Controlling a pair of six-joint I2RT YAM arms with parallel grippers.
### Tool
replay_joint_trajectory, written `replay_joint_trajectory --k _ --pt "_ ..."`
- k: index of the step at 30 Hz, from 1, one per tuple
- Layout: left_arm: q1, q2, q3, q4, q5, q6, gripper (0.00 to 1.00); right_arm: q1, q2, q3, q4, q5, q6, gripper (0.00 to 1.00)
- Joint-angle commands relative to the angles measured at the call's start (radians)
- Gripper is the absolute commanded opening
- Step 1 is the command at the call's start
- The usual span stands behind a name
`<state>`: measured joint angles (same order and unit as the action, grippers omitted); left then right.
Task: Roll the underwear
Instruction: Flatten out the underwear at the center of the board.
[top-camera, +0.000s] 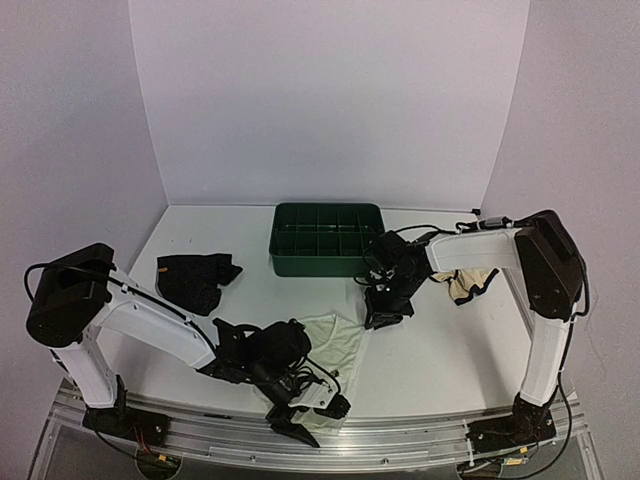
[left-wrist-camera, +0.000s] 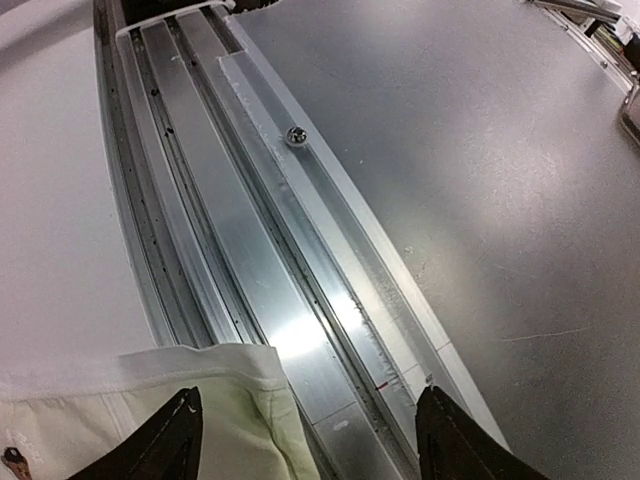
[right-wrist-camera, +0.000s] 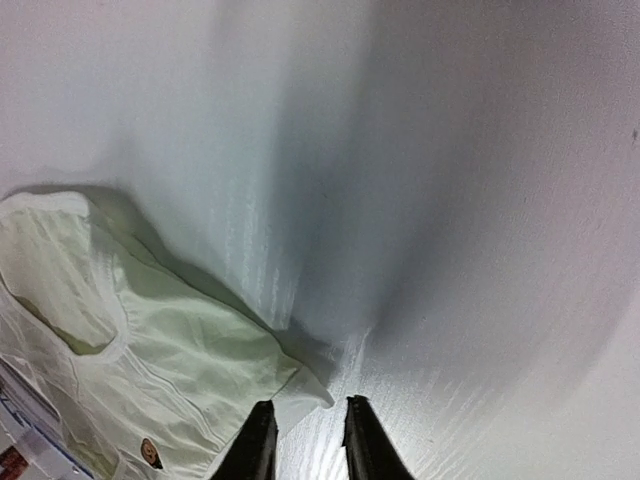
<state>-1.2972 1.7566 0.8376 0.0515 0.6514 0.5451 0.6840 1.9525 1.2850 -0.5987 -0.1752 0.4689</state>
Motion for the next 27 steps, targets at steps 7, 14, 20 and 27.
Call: replay_joint_trajectory --k 7,14,20,27 --pt "0.275 -0.135 0.178 -0.438 0.121 0.231 0.7 -0.002 -0.076 0.178 -0.257 0.171 -0.076 0.39" --pt "0.449 -0.112 0.095 -0.351 -0.093 0.384 0.4 0.077 -0.097 0.063 -0.081 0.034 0.061 0.1" --pt "0.504 -0.059 0.036 -0.273 -0.147 0.476 0.37 0.091 0.033 0.077 0.014 -0.001 0.119 0.01" --pt "0.528 -0.005 -0.001 -0.197 -0.196 0.553 0.35 0.068 0.167 0.168 0.011 0.033 0.1 0.0"
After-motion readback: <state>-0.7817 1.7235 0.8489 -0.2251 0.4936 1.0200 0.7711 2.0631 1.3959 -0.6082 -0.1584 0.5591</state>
